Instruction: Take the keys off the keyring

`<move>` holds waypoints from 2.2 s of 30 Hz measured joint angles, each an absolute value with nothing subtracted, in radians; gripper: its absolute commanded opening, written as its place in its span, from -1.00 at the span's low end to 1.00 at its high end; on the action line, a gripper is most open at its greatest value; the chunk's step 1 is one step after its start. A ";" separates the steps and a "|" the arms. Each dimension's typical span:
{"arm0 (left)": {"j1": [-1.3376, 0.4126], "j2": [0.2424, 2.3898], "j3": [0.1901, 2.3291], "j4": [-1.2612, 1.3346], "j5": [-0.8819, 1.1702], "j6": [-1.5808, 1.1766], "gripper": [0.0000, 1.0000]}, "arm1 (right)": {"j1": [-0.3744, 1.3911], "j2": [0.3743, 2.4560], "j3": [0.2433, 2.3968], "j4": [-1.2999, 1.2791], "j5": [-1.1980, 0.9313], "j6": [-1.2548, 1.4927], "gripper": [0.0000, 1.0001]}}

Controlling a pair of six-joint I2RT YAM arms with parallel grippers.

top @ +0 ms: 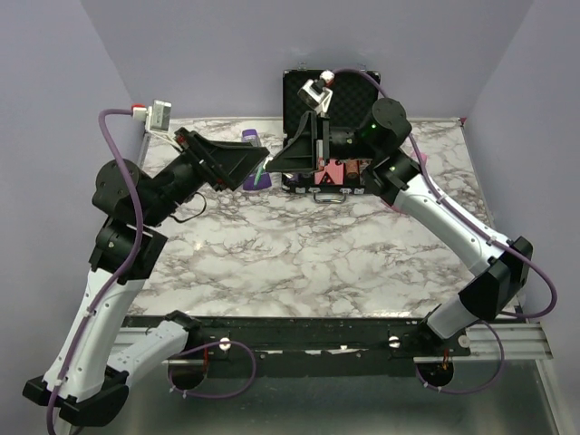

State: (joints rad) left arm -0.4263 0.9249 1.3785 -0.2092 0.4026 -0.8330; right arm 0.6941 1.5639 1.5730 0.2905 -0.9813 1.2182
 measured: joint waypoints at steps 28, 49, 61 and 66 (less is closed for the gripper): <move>-0.462 0.796 1.099 0.148 0.198 -0.958 0.08 | 0.694 1.610 1.581 0.550 -0.946 1.423 -0.99; -0.526 0.849 1.105 0.172 0.194 -0.928 -0.28 | 0.694 1.610 1.573 0.542 -0.947 1.422 -0.99; -0.533 0.863 1.118 0.172 0.194 -0.912 -0.94 | 0.694 1.610 1.573 0.524 -0.947 1.412 -0.99; -0.533 0.863 1.122 0.169 0.194 -0.902 -1.00 | 0.694 1.610 1.573 0.519 -0.947 1.399 -0.99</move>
